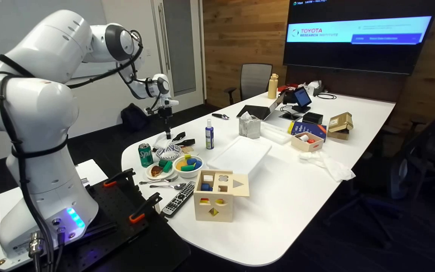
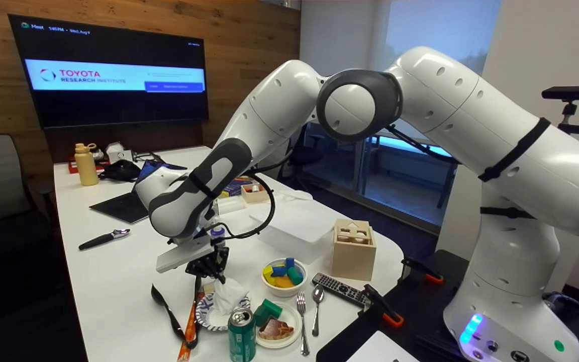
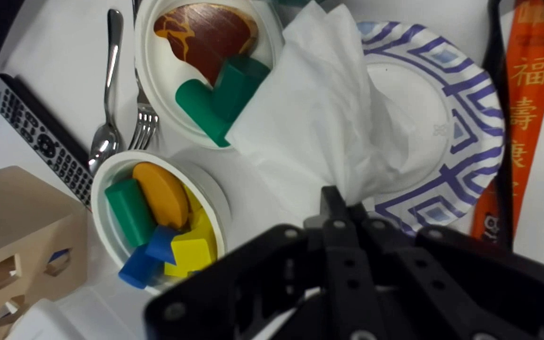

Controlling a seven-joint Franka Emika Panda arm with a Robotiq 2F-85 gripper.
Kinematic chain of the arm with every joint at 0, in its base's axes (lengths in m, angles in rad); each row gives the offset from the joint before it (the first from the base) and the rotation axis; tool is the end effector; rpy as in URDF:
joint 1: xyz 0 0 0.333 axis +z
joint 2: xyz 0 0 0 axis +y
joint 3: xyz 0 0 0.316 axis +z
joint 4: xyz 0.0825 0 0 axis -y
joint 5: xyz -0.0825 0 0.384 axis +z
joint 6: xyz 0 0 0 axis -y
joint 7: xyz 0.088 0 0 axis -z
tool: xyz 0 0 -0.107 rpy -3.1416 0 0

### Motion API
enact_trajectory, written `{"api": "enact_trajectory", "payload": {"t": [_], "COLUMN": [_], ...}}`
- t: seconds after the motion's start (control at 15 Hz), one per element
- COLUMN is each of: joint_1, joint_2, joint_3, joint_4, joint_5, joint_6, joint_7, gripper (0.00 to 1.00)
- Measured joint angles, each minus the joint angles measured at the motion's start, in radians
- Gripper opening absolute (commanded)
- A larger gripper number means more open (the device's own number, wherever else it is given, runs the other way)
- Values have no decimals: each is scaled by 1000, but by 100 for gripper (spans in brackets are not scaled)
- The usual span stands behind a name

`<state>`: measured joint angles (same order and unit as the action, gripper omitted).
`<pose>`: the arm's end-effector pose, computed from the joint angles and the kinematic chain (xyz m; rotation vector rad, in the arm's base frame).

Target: Wipe the striped bowl with the paper towel

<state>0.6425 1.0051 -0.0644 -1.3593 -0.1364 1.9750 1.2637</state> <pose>0.5712 0.3706 0.0863 2.6085 -0.7897 -0.1340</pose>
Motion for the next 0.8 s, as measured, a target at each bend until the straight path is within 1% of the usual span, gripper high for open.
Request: {"api": "enact_trajectory", "payload": {"t": [0.33, 0.8], "joint_1": [-28, -35], "joint_2": [63, 166], "joint_3": [3, 9], "joint_4": [27, 131], "joint_5": [-8, -8], "joint_6": [0, 1], "joint_7": [0, -6], "gripper": [0, 0]}}
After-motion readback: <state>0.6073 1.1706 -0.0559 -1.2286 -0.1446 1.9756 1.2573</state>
